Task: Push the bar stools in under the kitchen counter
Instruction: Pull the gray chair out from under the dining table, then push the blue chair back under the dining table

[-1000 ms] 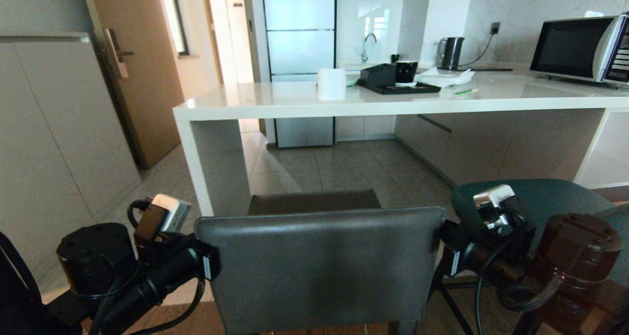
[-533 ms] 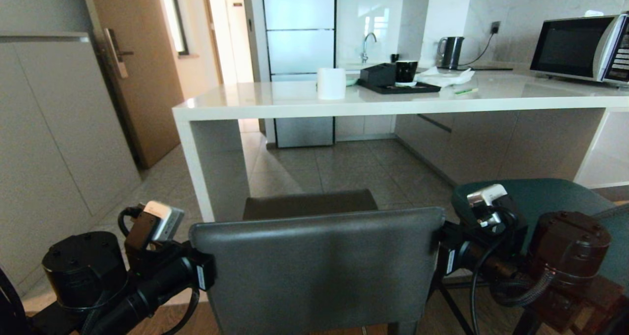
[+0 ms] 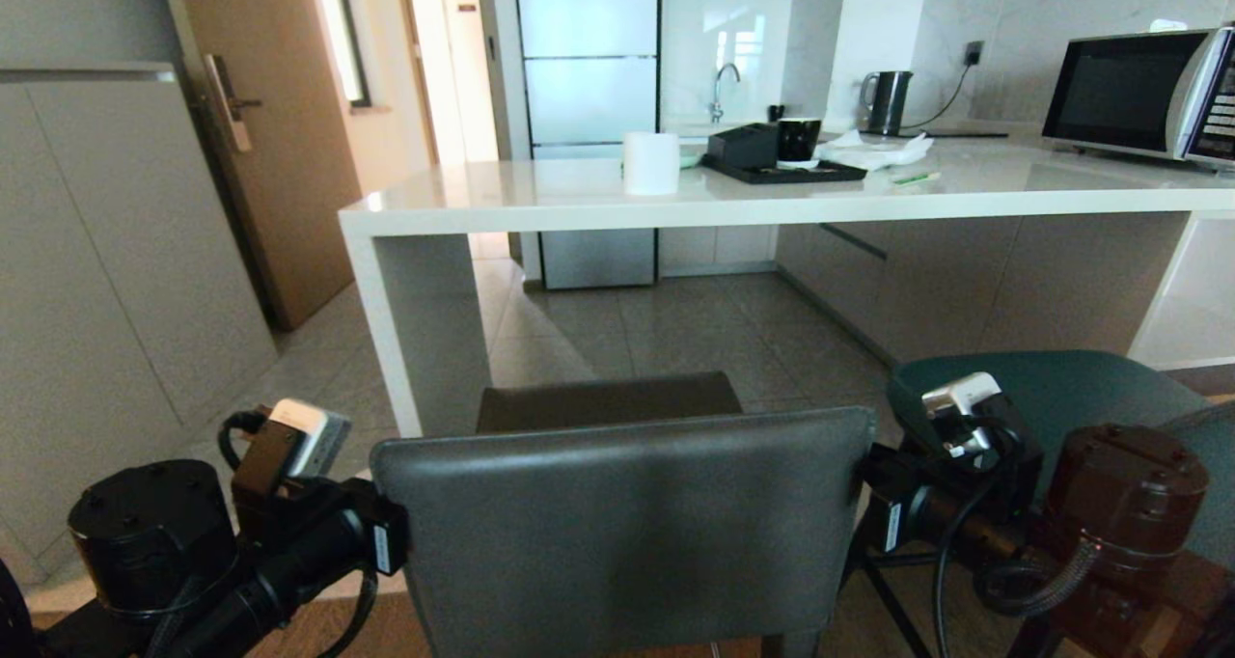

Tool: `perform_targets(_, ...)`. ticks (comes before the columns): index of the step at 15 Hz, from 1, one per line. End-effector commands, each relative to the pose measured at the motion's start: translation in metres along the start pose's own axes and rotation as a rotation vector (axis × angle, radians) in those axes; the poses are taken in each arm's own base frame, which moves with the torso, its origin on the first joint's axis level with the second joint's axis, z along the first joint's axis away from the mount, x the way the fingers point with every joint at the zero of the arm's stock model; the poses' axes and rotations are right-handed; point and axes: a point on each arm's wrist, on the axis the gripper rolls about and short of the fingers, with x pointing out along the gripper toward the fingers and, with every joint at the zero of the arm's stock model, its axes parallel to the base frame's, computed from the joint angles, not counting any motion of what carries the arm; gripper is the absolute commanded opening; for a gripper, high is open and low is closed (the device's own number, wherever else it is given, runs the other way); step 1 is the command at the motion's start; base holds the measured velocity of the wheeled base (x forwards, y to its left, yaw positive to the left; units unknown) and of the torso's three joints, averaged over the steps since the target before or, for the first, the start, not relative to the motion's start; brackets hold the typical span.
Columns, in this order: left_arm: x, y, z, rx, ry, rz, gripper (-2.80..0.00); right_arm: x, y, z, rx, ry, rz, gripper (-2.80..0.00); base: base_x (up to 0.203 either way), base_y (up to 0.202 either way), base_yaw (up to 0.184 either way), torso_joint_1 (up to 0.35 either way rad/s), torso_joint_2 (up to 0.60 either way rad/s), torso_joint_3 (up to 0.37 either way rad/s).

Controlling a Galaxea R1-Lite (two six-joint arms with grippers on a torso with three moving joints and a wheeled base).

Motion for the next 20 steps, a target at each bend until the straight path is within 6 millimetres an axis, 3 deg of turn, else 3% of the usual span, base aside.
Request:
perform_targets(1,-0.005,0.011,-0.002,-0.008,0.006,0.058,-2.8,-0.007,-0.009,0.004,0.003,-0.025,-0.045,-2.8,0.0,0.0,0.0,0.0,0.0,0.0)
perform_targets(5,-0.021,0.018,-0.012,-0.028,0.059,0.097,-2.8,-0.027,-0.027,-0.001,0.015,-0.003,-0.134,-2.8,0.0,0.0,0.0,0.0,0.0,0.0)
perform_targets(12,-0.066,0.016,0.032,-0.022,-0.195,0.104,-2.8,-0.092,-0.024,0.022,-0.004,-0.166,-0.204,-2.8,0.0,0.0,0.0,0.0,0.0,0.0)
perform_targets(17,-0.108,0.013,0.054,-0.016,-0.211,0.105,-2.8,-0.116,-0.026,0.03,-0.069,-0.221,-0.273,-2.8,0.0,0.0,0.0,0.0,0.0,0.0)
perform_targets(20,-0.137,0.01,0.052,-0.019,-0.148,0.106,-2.8,-0.134,-0.022,0.031,-0.111,-0.219,-0.277,-2.8,0.0,0.0,0.0,0.0,0.0,0.0)
